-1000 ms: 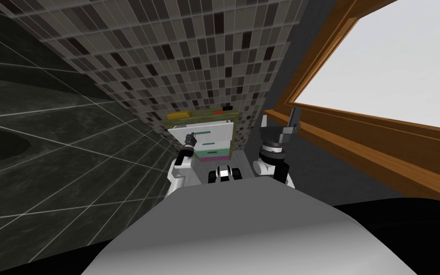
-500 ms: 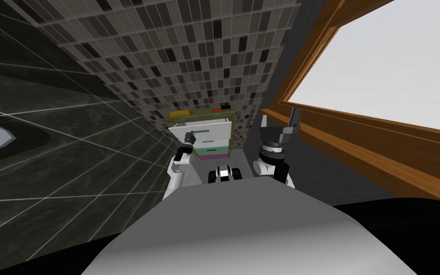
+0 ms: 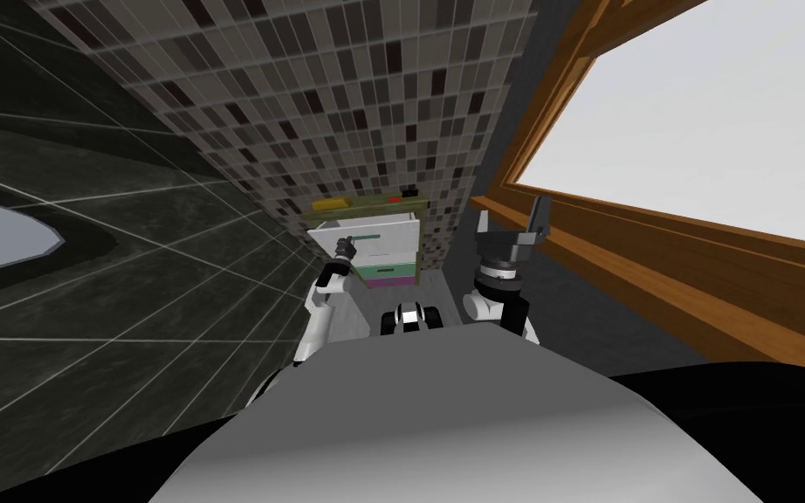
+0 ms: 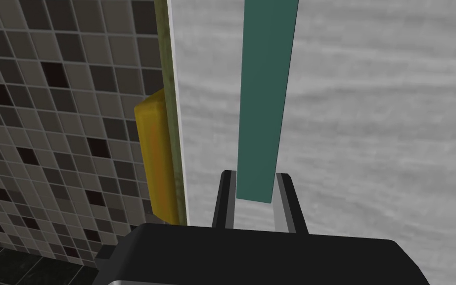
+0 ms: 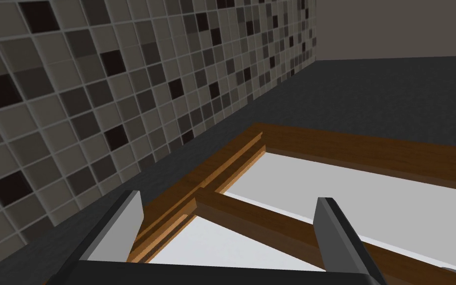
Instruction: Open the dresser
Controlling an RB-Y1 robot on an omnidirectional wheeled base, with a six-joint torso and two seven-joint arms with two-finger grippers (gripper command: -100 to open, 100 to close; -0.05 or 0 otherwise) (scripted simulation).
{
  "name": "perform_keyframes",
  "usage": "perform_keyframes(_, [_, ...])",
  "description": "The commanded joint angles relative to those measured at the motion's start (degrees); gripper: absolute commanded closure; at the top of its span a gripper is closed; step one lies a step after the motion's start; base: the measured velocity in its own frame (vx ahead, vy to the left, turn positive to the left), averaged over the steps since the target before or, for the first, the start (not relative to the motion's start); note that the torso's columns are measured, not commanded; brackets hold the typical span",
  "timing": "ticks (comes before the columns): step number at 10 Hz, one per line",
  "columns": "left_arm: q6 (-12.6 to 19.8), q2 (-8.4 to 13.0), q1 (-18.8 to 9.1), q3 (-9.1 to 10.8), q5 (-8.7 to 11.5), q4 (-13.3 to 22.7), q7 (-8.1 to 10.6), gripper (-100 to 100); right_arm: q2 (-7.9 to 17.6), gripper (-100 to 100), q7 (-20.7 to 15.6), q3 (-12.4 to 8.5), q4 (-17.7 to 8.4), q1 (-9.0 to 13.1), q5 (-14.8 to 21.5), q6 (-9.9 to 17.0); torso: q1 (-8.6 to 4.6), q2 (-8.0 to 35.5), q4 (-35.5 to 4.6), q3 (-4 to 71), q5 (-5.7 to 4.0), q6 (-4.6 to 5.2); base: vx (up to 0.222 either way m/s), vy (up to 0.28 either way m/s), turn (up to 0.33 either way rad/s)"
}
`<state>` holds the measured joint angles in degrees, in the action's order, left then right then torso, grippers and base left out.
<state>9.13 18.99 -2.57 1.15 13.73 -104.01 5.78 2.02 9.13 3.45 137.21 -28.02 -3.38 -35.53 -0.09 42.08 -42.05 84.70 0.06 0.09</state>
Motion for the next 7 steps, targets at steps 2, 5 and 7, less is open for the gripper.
perform_keyframes(2, [-0.92, 1.34, -1.58, 1.17, 1.13, 3.46, 0.00, 100, 0.01, 0, 0.00, -0.01, 0.00, -0.01, 0.00, 0.00, 0.08, -0.10, -0.07, 0.05, -0.02, 0.02, -0.071, -0.012, -0.066])
perform_keyframes(5, [-1.84, 3.04, -2.68, 2.51, 1.90, 6.69, 0.63, 100, 0.00, 0, 0.00, 0.00, -0.01, 0.01, 0.00, 0.01, 0.09, 0.16, 0.03, -0.13, 0.07, 0.01, -0.177, -0.013, -0.131])
perform_keyframes(7, [0.35, 6.34, -1.06, 4.62, 4.24, 2.69, 1.91, -100, 0.01, 0, 0.00, 0.00, 0.00, -0.01, 0.00, 0.00, 0.05, -0.31, -0.02, 0.17, -0.02, -0.06, -0.012, -0.046, -0.050])
